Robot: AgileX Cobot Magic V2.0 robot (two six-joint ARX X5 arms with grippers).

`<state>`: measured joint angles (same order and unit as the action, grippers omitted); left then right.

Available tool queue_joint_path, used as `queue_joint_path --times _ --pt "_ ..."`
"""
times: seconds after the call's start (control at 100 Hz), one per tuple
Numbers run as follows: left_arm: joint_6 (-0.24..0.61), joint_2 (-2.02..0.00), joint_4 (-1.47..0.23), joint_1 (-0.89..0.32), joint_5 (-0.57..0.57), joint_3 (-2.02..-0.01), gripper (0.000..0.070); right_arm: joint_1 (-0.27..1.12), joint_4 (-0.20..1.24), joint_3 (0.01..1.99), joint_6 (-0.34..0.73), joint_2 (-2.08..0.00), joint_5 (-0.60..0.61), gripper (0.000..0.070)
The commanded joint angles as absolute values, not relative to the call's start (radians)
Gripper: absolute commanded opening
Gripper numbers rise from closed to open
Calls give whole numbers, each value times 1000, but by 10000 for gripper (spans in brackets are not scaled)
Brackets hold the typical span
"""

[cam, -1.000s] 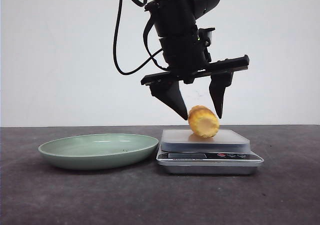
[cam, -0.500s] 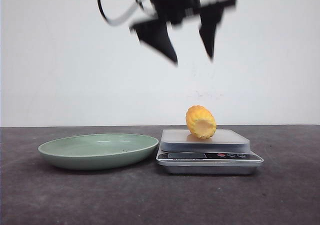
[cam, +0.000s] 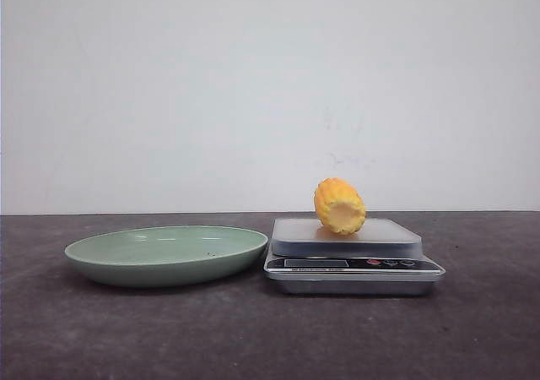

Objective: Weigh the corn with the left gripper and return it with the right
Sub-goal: 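Withdraw the left gripper upward, leaving the corn on the scale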

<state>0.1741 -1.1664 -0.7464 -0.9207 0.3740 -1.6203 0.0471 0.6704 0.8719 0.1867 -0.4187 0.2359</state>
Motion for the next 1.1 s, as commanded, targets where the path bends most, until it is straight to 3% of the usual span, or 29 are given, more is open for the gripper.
queue_joint_path --times 0.0,0.33,0.75,1.09 --pt "164 -1121 -778 -933 396 -1643 432 51 663 892 172 -423 237 537" --pt "222 -818 -995 -950 467 -1570 434 69 667 892 171 -423 239 537" --pt "440 -404 -980 -949 535 -1123 434 70 666 892 164 -424 242 537" --pt "446 -383 -879 -949 559 -946 434 70 665 892 164 -429 244 537"
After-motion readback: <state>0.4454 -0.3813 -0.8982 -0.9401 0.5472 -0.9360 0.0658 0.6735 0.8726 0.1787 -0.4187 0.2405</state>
